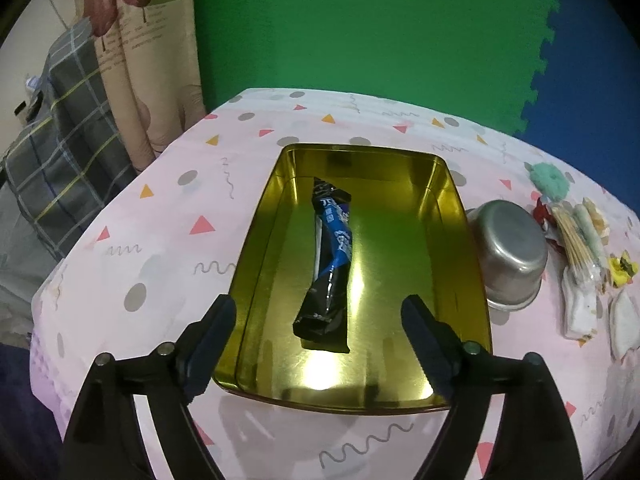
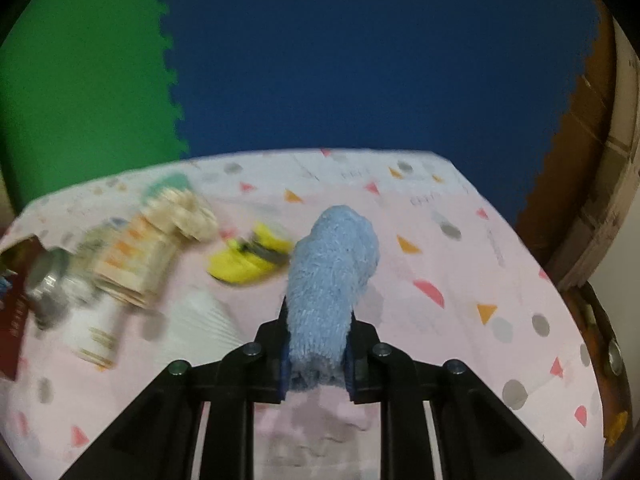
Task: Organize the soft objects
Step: 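Carry the blue sock into the gold tin and open the right gripper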
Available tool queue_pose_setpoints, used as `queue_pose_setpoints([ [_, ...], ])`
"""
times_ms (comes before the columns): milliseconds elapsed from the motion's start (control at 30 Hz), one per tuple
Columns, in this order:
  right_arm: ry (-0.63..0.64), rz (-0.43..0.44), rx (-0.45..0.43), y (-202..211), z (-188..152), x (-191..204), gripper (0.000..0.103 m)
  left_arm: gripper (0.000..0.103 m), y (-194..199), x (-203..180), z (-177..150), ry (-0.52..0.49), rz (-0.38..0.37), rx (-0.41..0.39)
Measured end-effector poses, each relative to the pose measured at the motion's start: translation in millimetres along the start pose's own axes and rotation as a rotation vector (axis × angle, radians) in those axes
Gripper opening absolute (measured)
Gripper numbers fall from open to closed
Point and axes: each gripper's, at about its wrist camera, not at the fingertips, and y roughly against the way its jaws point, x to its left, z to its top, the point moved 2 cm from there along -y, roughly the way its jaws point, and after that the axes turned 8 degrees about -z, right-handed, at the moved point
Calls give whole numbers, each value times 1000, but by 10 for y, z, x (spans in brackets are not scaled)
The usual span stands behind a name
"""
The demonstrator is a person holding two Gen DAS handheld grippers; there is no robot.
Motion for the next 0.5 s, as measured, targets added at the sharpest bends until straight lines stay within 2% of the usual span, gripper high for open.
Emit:
queue_pose_setpoints([
  [200, 61, 149, -14, 308, 187, 599, 20, 86, 52, 122, 47, 31, 7, -10],
  [500, 223, 380, -4, 639, 142, 1916, 20, 89, 170, 519, 164, 112, 53, -41],
])
